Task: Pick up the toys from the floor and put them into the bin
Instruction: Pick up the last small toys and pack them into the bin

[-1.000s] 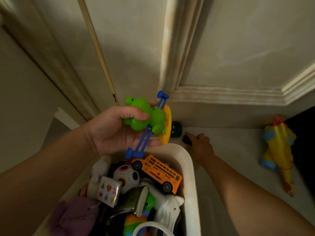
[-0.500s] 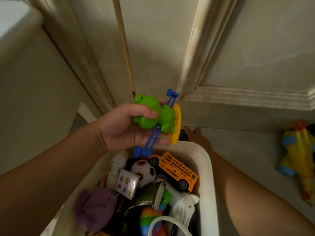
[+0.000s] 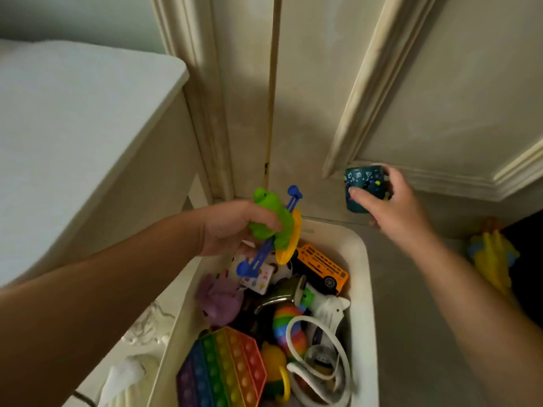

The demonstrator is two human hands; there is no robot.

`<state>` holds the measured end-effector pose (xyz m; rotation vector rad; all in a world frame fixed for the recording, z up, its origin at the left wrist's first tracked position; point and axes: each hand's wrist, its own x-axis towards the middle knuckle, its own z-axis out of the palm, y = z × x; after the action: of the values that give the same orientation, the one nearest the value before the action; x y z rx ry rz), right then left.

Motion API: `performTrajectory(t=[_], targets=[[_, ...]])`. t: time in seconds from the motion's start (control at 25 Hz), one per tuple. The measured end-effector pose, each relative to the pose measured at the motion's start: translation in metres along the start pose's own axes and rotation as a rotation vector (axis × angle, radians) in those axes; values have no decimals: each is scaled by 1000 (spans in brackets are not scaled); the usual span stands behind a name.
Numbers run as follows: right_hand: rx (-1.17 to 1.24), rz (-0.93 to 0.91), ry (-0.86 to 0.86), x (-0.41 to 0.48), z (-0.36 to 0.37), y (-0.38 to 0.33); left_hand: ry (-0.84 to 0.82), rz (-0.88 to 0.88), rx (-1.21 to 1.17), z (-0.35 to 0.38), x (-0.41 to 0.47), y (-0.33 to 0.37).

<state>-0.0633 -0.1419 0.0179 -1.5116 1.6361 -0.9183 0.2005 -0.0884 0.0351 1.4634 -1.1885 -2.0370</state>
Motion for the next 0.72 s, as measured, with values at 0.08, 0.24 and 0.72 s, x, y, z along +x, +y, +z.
performTrajectory(t=[0.08,0.24,0.72], targets=[[-53,69,-66,-28,-1,-26,87,47,31,6,-16,2],[-591,228,-364,-83,22,-30,170,-4,36,17,-49,-17],[-785,45,-444,-137,34,-11,32,-198,143,53,-81,-54]])
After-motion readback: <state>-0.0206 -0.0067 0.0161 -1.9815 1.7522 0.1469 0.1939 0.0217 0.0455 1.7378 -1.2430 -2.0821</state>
